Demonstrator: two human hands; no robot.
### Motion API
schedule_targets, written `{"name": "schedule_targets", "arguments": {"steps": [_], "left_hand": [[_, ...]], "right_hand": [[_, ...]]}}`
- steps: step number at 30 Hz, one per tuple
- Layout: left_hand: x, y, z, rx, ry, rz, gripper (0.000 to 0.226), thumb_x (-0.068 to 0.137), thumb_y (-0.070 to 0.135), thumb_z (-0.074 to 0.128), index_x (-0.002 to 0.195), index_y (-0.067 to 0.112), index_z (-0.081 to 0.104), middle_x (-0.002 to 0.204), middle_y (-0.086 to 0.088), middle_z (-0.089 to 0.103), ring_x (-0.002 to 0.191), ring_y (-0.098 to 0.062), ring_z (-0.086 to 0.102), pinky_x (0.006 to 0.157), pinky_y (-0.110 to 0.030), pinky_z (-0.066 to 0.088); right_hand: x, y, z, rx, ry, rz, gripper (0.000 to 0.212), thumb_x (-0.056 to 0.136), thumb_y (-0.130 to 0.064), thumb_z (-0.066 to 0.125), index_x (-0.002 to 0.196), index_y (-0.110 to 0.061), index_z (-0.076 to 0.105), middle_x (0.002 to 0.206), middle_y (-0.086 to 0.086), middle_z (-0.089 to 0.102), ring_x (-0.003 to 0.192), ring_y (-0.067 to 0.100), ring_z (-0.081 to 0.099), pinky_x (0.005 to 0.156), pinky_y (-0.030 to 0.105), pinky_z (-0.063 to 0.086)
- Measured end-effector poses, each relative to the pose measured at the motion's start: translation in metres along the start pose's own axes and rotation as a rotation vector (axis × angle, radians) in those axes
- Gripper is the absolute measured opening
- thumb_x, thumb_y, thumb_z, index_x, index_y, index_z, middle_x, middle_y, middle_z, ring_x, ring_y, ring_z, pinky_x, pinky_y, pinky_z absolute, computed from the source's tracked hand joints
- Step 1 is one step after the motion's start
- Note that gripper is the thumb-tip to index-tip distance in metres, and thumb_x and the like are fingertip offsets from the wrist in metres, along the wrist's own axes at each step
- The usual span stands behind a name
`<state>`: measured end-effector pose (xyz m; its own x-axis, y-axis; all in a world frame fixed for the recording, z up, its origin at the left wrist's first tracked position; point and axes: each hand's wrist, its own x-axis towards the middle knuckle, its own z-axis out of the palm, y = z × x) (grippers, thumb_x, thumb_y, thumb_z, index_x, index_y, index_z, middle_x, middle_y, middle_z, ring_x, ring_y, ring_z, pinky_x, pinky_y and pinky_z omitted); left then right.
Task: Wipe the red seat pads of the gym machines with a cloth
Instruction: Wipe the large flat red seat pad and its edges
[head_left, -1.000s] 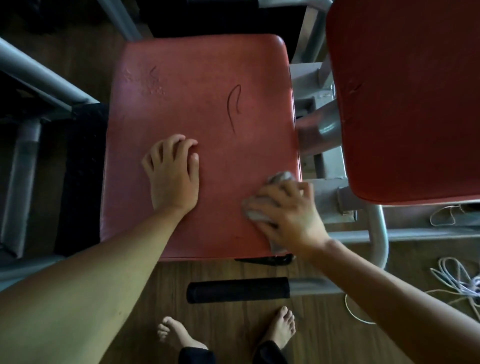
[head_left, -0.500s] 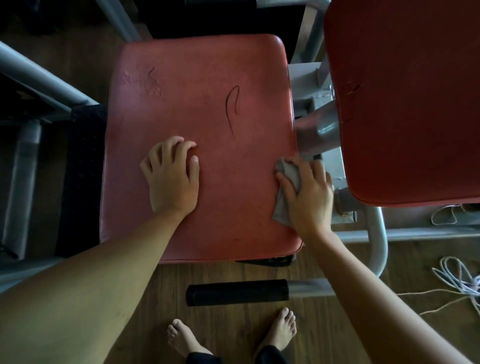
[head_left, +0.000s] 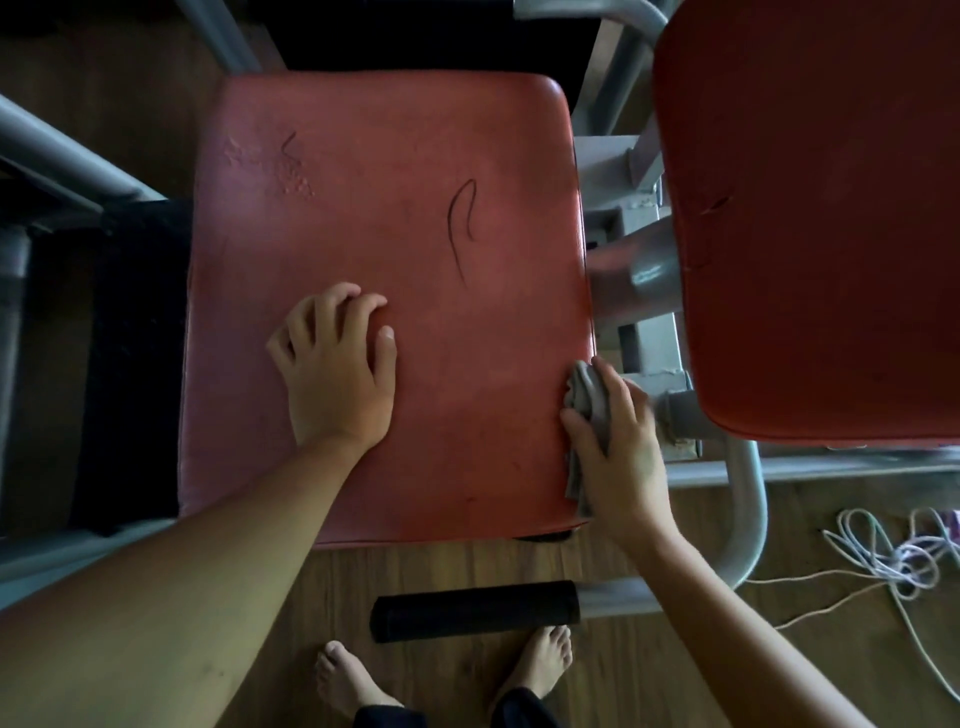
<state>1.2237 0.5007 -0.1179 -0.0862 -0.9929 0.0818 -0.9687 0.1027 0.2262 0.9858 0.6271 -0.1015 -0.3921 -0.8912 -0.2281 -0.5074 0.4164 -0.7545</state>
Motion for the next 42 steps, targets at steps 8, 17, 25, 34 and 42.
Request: {"name": "schedule_targets", "arguments": {"steps": [8,17,25,34,42], "left_hand": [[0.001,-0.001,0.001,0.001,-0.005,-0.002,0.031,0.099,0.037,0.048,0.127,0.027,0.055,0.141,0.002,0.045,0.133,-0.031,0.039,0.105,-0.051,0.029],[0.001,0.000,0.001,0.002,-0.015,-0.011,0.030,0.099,0.036,0.049,0.127,0.027,0.055,0.141,0.003,0.044,0.133,-0.030,0.038,0.106,-0.052,0.027],[0.002,0.000,0.001,-0.004,-0.010,-0.015,0.030,0.099,0.037,0.048,0.126,0.027,0.055,0.141,0.003,0.045,0.133,-0.030,0.039,0.106,-0.052,0.029],[0.001,0.001,0.001,-0.023,-0.008,-0.022,0.030,0.098,0.036,0.049,0.126,0.027,0.055,0.141,0.003,0.045,0.133,-0.029,0.036,0.105,-0.052,0.028],[0.002,0.000,0.001,-0.027,0.004,-0.021,0.029,0.097,0.033,0.054,0.125,0.026,0.057,0.141,0.002,0.047,0.133,-0.029,0.038,0.105,-0.051,0.028]], "right_hand": [[0.066,-0.013,0.012,0.084,0.104,0.013,0.057,0.097,-0.027,0.063,0.151,-0.027,0.043,0.142,-0.001,0.051,0.130,0.016,0.050,0.114,0.038,0.039],[0.035,-0.004,0.003,-0.026,0.046,-0.015,0.055,0.093,-0.007,0.066,0.145,-0.017,0.052,0.133,0.004,0.057,0.123,0.017,0.053,0.104,0.014,0.031],[0.001,-0.004,-0.001,0.004,0.033,-0.022,0.057,0.095,-0.006,0.063,0.149,-0.019,0.047,0.138,-0.007,0.051,0.128,0.007,0.048,0.105,0.007,0.030],[-0.010,-0.008,-0.013,0.163,0.029,0.094,0.057,0.092,-0.006,0.068,0.143,-0.027,0.054,0.134,-0.013,0.060,0.126,0.003,0.055,0.109,0.033,0.045],[0.057,-0.031,-0.008,0.238,0.109,0.028,0.056,0.094,-0.007,0.067,0.145,-0.024,0.051,0.135,-0.008,0.058,0.120,-0.010,0.054,0.098,0.009,0.043]]}}
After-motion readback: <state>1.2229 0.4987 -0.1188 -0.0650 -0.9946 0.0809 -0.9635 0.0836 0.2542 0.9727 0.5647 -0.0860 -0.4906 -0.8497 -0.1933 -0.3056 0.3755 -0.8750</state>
